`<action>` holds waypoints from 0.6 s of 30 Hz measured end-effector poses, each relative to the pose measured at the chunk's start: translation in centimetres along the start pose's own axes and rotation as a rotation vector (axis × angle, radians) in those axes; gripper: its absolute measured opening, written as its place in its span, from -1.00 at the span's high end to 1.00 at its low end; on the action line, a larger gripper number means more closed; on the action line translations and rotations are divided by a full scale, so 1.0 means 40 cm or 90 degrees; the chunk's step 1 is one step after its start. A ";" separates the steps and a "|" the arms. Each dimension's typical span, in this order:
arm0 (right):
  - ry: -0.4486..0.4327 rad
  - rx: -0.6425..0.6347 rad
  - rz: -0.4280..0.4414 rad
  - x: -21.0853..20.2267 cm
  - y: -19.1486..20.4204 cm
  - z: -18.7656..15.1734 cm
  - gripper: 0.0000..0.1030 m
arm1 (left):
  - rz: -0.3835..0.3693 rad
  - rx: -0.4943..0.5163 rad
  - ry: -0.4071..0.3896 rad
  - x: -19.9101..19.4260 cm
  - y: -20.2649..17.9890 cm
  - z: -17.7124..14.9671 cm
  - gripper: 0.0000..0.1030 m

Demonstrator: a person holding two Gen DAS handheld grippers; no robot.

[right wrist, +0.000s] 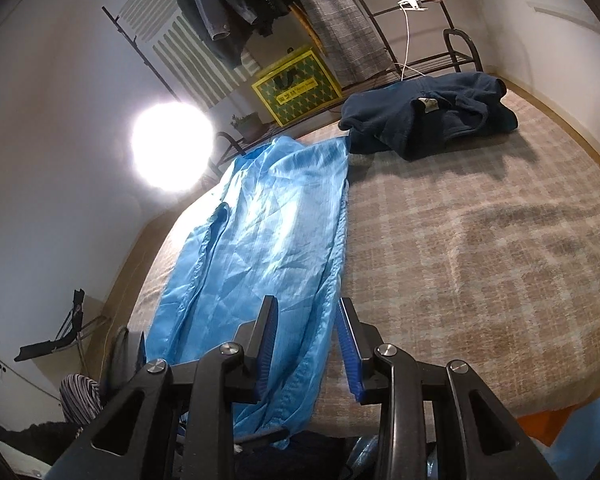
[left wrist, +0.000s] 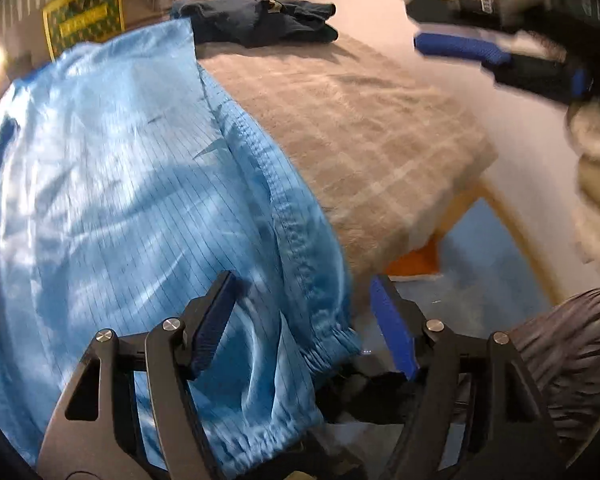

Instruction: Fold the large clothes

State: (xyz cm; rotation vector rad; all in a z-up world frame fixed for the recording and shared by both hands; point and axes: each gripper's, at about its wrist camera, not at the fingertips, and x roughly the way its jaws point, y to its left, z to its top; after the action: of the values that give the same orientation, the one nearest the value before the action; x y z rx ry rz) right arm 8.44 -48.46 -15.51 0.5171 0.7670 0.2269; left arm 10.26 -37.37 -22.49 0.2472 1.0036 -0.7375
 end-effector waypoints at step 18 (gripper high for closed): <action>0.055 0.019 0.008 0.224 -0.048 0.136 -0.10 | -0.145 -0.247 -0.086 -0.079 0.154 -0.002 0.92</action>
State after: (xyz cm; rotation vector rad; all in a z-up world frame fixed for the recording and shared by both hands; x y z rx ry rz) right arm 18.61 -48.69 -18.62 0.5429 0.8521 0.2501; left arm 13.26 -31.38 -20.74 -0.2544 1.0325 -0.7369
